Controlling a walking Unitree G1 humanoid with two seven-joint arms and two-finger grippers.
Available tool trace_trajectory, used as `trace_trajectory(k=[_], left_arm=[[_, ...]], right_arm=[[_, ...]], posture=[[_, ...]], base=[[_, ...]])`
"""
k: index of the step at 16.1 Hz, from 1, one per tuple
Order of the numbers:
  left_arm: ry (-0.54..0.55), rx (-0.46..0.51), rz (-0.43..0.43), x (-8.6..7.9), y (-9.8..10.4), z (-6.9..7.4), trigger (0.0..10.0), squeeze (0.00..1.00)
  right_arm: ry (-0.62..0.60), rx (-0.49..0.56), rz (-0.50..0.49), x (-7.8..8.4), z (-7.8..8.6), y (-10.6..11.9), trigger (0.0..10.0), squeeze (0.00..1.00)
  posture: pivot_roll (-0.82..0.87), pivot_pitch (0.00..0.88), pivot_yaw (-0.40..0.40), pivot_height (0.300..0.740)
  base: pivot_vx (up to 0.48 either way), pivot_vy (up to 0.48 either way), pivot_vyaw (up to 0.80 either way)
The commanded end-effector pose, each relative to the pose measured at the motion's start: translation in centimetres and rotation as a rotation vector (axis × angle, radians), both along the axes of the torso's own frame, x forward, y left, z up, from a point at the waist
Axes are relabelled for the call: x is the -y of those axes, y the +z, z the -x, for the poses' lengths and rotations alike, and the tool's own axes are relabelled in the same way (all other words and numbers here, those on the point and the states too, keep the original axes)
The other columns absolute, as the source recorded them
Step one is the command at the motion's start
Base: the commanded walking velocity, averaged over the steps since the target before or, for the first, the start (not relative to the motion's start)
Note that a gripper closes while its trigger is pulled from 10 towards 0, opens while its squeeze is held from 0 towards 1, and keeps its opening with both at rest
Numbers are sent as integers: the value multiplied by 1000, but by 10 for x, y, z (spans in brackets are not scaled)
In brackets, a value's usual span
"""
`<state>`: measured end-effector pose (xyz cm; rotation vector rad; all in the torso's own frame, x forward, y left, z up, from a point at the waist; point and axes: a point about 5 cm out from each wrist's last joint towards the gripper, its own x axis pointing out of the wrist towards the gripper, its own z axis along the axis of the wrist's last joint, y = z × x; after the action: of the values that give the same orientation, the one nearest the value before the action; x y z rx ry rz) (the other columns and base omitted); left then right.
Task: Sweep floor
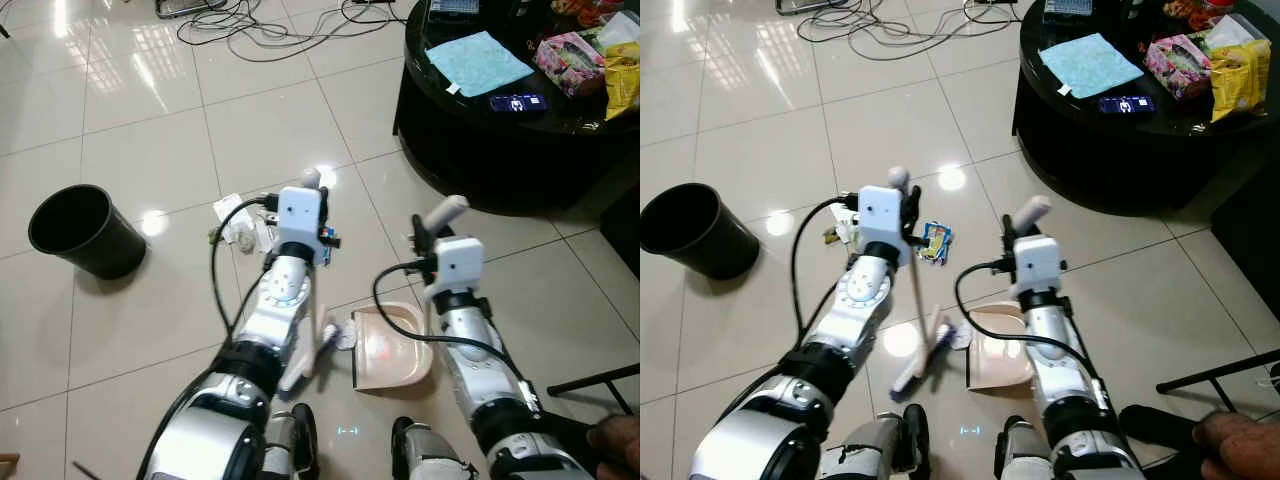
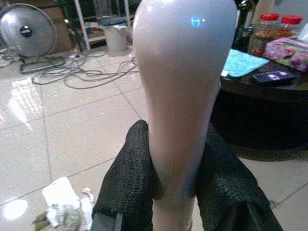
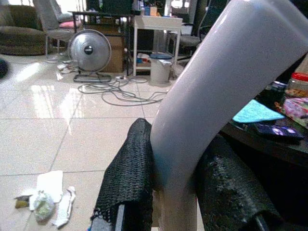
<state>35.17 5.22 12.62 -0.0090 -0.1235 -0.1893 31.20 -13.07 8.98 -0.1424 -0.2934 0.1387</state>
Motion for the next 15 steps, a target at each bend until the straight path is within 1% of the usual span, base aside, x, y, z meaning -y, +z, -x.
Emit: trace_trajectory(k=[1,2,3,4,6,7,9,11,13,15], left_arm=[[-4,-17,37,5,-3,2,10000,0],[-28,-12,85,11,2,2,10000,0],[-64,8,147,14,13,2,10000,0],[-74,14,154,15,15,2,10000,0],[-158,66,194,13,31,4,10000,0],[-200,95,192,7,39,7,10000,0],[-214,120,184,1,45,9,10000,0],[-221,152,153,-9,53,8,10000,0],[-205,191,112,-25,63,5,10000,0],[-168,231,94,-48,80,-2,10000,0]], right_arm=[[25,-89,-6,-8,7,-18,10000,0],[24,-92,-7,-8,6,-18,10000,0],[18,-96,-8,-7,5,-18,10000,0],[16,-97,-8,-7,4,-17,10000,0],[-1,-94,-10,-1,2,-15,10000,0],[-16,-92,-17,3,0,-14,10000,0],[-28,-87,-23,7,-2,-12,10000,0],[-36,-67,-39,10,-6,-6,10000,0],[-33,-48,-49,12,-6,-2,10000,0],[-44,-25,-75,17,-6,1,10000,0]], posture=[[111,270,96,740],[114,263,94,740],[112,255,92,740],[111,253,91,740],[115,238,88,740],[119,224,82,740],[120,219,79,740],[111,193,66,740],[110,181,57,740],[114,160,48,740]], base=[[0,0,0],[0,0,0],[0,0,0],[0,0,0],[0,0,0],[0,0,0],[0,0,0],[0,0,0],[0,0,0],[0,0,0]])
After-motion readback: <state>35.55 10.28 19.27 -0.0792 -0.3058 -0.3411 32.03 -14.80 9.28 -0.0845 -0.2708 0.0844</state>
